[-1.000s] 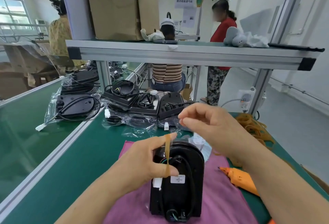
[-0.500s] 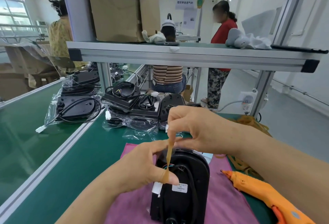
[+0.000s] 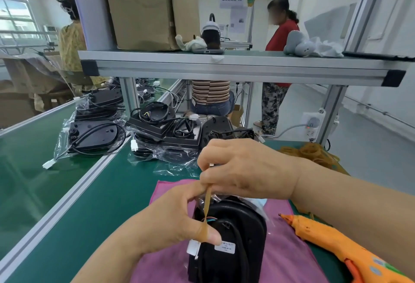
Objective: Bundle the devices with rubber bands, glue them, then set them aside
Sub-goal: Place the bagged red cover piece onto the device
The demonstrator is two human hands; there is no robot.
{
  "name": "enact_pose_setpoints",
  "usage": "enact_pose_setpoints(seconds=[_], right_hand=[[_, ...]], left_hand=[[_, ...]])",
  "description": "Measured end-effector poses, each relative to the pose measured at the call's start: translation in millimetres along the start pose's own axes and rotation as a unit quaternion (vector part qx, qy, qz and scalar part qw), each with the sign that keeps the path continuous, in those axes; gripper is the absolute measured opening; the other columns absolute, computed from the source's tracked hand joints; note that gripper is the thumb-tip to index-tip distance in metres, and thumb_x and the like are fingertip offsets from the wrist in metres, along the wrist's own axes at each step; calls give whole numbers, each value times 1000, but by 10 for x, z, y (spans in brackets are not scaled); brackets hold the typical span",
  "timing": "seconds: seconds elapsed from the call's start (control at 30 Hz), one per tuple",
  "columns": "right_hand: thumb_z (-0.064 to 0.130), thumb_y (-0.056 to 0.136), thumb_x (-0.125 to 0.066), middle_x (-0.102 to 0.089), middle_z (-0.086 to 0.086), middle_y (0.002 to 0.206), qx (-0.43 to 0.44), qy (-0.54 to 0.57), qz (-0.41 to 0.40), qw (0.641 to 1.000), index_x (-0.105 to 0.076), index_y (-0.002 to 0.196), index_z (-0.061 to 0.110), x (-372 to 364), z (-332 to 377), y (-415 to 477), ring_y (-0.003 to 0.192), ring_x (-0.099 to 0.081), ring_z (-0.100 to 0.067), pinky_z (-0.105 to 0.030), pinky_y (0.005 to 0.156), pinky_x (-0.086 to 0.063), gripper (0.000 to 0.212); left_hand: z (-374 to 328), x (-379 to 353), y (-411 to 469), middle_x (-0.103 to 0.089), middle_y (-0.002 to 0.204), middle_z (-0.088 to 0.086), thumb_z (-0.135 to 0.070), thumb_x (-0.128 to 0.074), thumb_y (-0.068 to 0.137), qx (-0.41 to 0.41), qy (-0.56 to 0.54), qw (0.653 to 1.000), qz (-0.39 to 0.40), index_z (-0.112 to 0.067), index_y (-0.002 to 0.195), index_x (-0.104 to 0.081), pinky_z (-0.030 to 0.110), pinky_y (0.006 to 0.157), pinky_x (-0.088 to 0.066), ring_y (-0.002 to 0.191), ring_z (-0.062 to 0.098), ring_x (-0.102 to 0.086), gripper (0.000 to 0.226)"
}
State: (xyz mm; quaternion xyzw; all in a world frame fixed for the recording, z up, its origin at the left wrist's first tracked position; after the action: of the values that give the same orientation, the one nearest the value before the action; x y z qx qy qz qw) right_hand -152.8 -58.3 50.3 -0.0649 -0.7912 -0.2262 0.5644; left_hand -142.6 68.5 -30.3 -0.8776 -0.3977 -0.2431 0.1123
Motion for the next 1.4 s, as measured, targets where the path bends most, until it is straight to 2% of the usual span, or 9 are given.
enact_pose_setpoints(seconds=[0.2, 0.4, 0.57, 0.77, 0.93, 1.03, 1.17, 1.3, 1.4], right_hand=[[16, 100, -48, -66, -12, 92, 36, -100, -68, 992, -70, 93, 6, -41, 121, 87, 74, -58, -30, -43, 61, -50, 25], [5, 97, -47, -59, -6, 79, 12, -174, -120, 977, -61, 75, 15, 134, 102, -212, 76, -59, -28, -53, 96, -46, 28], [0, 97, -34, -50, 1, 72, -61, -184, -139, 971, -55, 70, 18, 173, 138, -769, 87, -61, -24, -62, 107, -33, 38], [-12, 76, -58, -55, 5, 68, -165, -176, -190, 952, -51, 67, 20, -131, 365, -1273, 91, -57, -19, -64, 109, -30, 34], [-2, 95, -40, -62, 8, 70, -252, -122, -251, 926, -55, 57, 15, -377, 476, -1366, 85, -52, -16, -67, 102, -37, 45], [-3, 93, -42, -66, 10, 79, -261, -59, -270, 925, -61, 60, 13, -413, 484, -1299, 86, -53, -16, -62, 101, -41, 41], [2, 97, -45, -68, 6, 89, -252, 49, -291, 922, -66, 69, 8, -371, 478, -1258, 87, -54, -19, -36, 78, -51, 35], [-5, 89, -58, -68, 1, 96, -270, 73, -311, 908, -69, 70, 6, -332, 458, -1222, 89, -57, -15, -23, 78, -48, 24], [3, 88, -56, -69, 3, 97, -306, 118, -334, 884, -72, 71, 7, -339, 477, -1241, 93, -62, -1, -14, 80, -48, 24]], left_hand=[[-66, -47, 6, -65, 123, -21, -31, -85, 64, -16, 13, 1000, 14, -49, 117, -59, 28, 104, -42, 120, -3, -56, 62], [15, 13, -45, -64, 128, -18, -30, -87, 65, -18, -16, 999, -24, -50, 131, -55, 34, 107, -42, 122, 1, -57, 75], [-12, -52, -11, -61, 127, -15, -39, -82, 68, -32, 33, 998, -33, -59, 130, -52, 33, 105, -43, 122, 5, -54, 71], [15, -84, -4, -63, 128, -15, -39, -81, 67, -18, 30, 998, -46, -55, 130, -54, 39, 111, -39, 127, 2, -52, 70], [9, -96, -46, -62, 128, -17, -40, -81, 67, -21, 48, 997, -54, -52, 130, -54, 40, 109, -39, 126, 2, -53, 70], [8, -95, -63, -62, 129, -18, -40, -82, 67, -20, 51, 997, -58, -53, 130, -55, 39, 109, -39, 126, 1, -53, 69], [12, -99, -81, -62, 129, -16, -40, -82, 69, -22, 54, 997, -60, -51, 131, -55, 39, 108, -40, 126, 4, -53, 69], [7, -103, -73, -63, 127, -18, -39, -82, 70, -28, 57, 996, -65, -52, 129, -55, 33, 105, -40, 124, 1, -54, 67], [-15, -104, -67, -64, 125, -19, -36, -82, 71, -34, 46, 996, -63, -51, 128, -57, 32, 102, -40, 121, -2, -55, 64]])
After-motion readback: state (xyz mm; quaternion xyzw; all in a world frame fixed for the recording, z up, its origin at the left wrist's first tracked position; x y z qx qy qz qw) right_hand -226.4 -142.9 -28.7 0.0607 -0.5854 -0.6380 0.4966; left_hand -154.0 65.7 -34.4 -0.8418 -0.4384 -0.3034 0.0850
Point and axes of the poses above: each hand's wrist, its own y-axis towards the middle knuckle, its own x-axis out of the back of the hand, z = x × y, the point moved 5 cm from there along y, towards the middle knuckle
